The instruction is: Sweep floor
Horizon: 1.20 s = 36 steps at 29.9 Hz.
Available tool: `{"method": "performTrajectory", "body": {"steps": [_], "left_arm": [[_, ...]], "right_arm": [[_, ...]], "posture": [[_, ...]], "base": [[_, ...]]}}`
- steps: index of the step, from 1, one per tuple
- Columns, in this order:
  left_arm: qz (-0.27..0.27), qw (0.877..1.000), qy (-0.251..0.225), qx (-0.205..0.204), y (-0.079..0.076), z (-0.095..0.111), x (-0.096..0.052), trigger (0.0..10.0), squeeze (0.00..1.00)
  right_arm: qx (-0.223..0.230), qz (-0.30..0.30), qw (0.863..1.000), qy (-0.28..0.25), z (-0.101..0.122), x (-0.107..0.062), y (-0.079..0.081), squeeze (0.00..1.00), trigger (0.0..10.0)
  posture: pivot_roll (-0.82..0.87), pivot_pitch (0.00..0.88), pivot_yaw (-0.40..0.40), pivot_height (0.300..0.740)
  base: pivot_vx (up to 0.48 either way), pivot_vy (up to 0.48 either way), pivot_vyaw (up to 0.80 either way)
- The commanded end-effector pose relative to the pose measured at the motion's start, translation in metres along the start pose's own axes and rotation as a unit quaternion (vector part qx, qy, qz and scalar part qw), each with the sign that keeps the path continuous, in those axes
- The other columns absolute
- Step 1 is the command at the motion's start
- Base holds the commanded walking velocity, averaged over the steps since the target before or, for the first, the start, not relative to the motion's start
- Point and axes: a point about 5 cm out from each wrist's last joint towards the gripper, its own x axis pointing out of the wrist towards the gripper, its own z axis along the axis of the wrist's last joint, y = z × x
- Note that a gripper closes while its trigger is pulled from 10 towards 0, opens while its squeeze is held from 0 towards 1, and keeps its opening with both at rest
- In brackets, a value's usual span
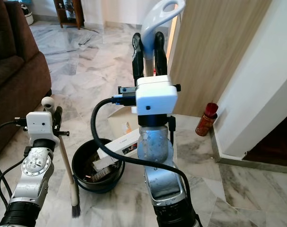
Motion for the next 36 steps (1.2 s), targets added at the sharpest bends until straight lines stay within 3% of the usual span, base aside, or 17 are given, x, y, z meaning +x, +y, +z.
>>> {"method": "performTrajectory", "body": {"steps": [1, 15, 23, 27, 29, 32, 34, 36], "left_arm": [[0.005, 0.999, -0.037, -0.009, -0.001, 0.014, 0.003, 10.0, 0.00], [0.006, 0.999, -0.038, -0.011, -0.001, 0.014, 0.003, 10.0, 0.00], [0.002, 0.999, -0.036, -0.012, -0.002, 0.014, 0.003, 10.0, 0.00], [0.002, 0.999, -0.036, -0.013, -0.003, 0.014, 0.004, 10.0, 0.00], [0.002, 0.999, -0.036, -0.013, -0.003, 0.014, 0.004, 10.0, 0.00], [0.001, 0.999, -0.037, -0.013, -0.003, 0.014, 0.004, 10.0, 0.00], [0.001, 0.999, -0.037, -0.013, -0.002, 0.014, 0.004, 10.0, 0.00], [0.001, 0.999, -0.037, -0.013, -0.002, 0.014, 0.004, 10.0, 0.00]], "right_arm": [[-0.012, -0.011, 0.997, -0.079, 0.028, 0.006, -0.003, 0.00, 10.0], [-0.017, -0.029, 0.998, -0.060, 0.023, 0.006, -0.006, 0.00, 10.0], [0.037, -0.080, 0.996, 0.013, 0.000, 0.010, -0.029, 0.00, 10.0], [0.031, -0.086, 0.995, 0.025, -0.006, 0.010, -0.035, 0.00, 10.0], [0.021, -0.095, 0.995, 0.033, -0.011, 0.010, -0.041, 0.00, 10.0], [-0.012, -0.133, 0.989, 0.055, -0.025, 0.011, -0.070, 0.00, 10.0], [-0.062, -0.150, 0.985, 0.064, -0.034, 0.009, -0.092, 0.00, 10.0], [-0.072, -0.155, 0.983, 0.068, -0.036, 0.008, -0.098, 0.00, 10.0]], "posture": [[0.15, 0.054, -0.069, 0.740], [0.15, 0.055, -0.073, 0.740], [0.14, 0.055, -0.068, 0.740], [0.15, 0.055, -0.068, 0.740], [0.15, 0.055, -0.067, 0.740], [0.15, 0.056, -0.066, 0.740], [0.15, 0.058, -0.065, 0.740], [0.15, 0.058, -0.065, 0.740]], "base": [[0.000, 0.000, 0.00], [0.000, 0.000, 0.00], [0.000, 0.000, 0.00], [0.000, 0.000, 0.00], [0.000, 0.000, 0.00], [0.000, 0.000, 0.00], [0.000, 0.000, 0.00], [0.000, 0.000, 0.00]]}}
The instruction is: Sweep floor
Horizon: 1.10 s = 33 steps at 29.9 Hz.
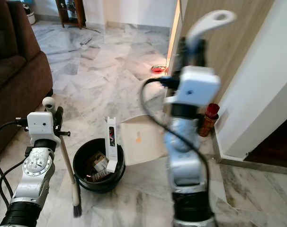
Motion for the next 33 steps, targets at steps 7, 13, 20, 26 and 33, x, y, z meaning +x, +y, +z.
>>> {"method": "performTrajectory", "body": {"steps": [7, 13, 20, 26, 33], "left_arm": [[-0.005, 0.999, -0.035, -0.009, -0.002, 0.013, 0.001, 10.0, 0.00], [-0.012, 0.999, -0.034, -0.010, -0.004, 0.013, 0.000, 10.0, 0.00], [-0.017, 0.999, -0.030, -0.011, -0.005, 0.012, -0.003, 10.0, 0.00], [-0.032, 0.999, -0.021, -0.018, -0.010, 0.008, -0.009, 10.0, 0.00], [-0.034, 0.999, -0.022, -0.025, -0.013, 0.010, -0.009, 10.0, 0.00]], "right_arm": [[-0.047, -0.051, 0.997, 0.016, -0.020, 0.003, -0.041, 0.00, 10.0], [-0.014, -0.051, 0.994, 0.094, -0.053, -0.013, -0.052, 0.00, 10.0], [-0.027, -0.044, 0.989, 0.137, -0.078, -0.031, -0.061, 0.00, 10.0], [-0.022, -0.031, 0.987, 0.155, -0.089, -0.039, -0.063, 0.00, 10.0], [0.026, -0.008, 0.984, 0.175, -0.098, -0.045, -0.053, 0.00, 10.0]], "posture": [[0.14, 0.070, -0.061, 0.740], [0.14, 0.071, -0.058, 0.740], [0.14, 0.072, -0.058, 0.740], [0.14, 0.076, -0.059, 0.740], [0.14, 0.079, -0.063, 0.740]], "base": [[0.000, 0.000, 0.00], [0.000, 0.000, 0.00], [0.000, 0.000, 0.00], [0.000, 0.000, 0.00], [0.000, 0.000, 0.00]]}}
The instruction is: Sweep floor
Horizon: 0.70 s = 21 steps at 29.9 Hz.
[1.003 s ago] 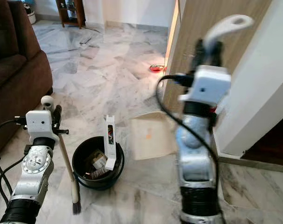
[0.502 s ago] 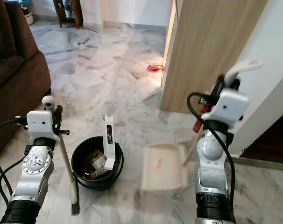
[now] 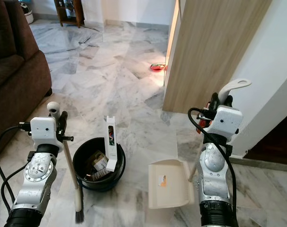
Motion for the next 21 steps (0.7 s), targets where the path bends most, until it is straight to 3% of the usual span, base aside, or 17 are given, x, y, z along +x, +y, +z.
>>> {"method": "performTrajectory", "body": {"steps": [1, 5, 21], "left_arm": [[-0.009, 0.999, -0.029, -0.014, -0.0052, 0.0130, 0.0027, 10.0, 0.00], [-0.011, 0.999, -0.028, -0.016, -0.0060, 0.0130, 0.0023, 10.0, 0.00], [-0.013, 0.999, -0.030, -0.020, -0.0076, 0.0134, 0.0032, 10.0, 0.00]], "right_arm": [[0.018, 0.006, 1.000, -0.019, 0.0062, 0.0038, 0.0039, 0.00, 10.0], [0.021, 0.010, 1.000, -0.021, 0.0059, 0.0040, 0.0058, 0.00, 10.0], [0.027, 0.008, 0.999, -0.019, 0.0029, 0.0042, 0.0019, 0.00, 10.0]], "posture": [[0.14, 0.079, -0.063, 0.740], [0.13, 0.079, -0.064, 0.740], [0.13, 0.075, -0.059, 0.740]], "base": [[0.000, 0.000, 0.00], [0.000, 0.000, 0.00], [-0.264, 0.000, 0.00]]}}
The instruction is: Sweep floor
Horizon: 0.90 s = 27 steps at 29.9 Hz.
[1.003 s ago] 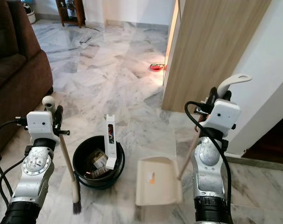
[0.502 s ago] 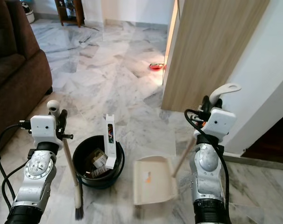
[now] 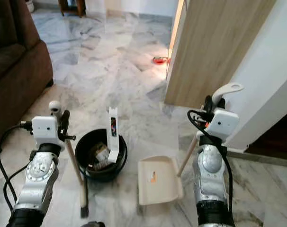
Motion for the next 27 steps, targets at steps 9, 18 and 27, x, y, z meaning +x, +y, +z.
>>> {"method": "performTrajectory", "body": {"steps": [9, 18, 27], "left_arm": [[-0.008, 1.000, -0.026, 0.000, -0.004, 0.011, 0.003, 10.0, 0.00], [-0.009, 1.000, -0.027, -0.003, -0.005, 0.011, 0.003, 10.0, 0.00], [-0.007, 1.000, -0.026, -0.003, -0.005, 0.011, 0.003, 10.0, 0.00]], "right_arm": [[0.010, -0.002, 1.000, -0.019, 0.006, 0.004, 0.000, 0.00, 10.0], [0.011, 0.001, 1.000, -0.019, 0.005, 0.004, 0.001, 0.00, 10.0], [0.009, 0.007, 1.000, 0.001, -0.004, 0.001, 0.000, 0.00, 10.0]], "posture": [[0.13, 0.077, -0.060, 0.740], [0.13, 0.076, -0.064, 0.740], [0.13, 0.072, -0.067, 0.740]], "base": [[-0.328, 0.000, 0.00], [-0.333, 0.000, 0.00], [-0.323, 0.000, 0.00]]}}
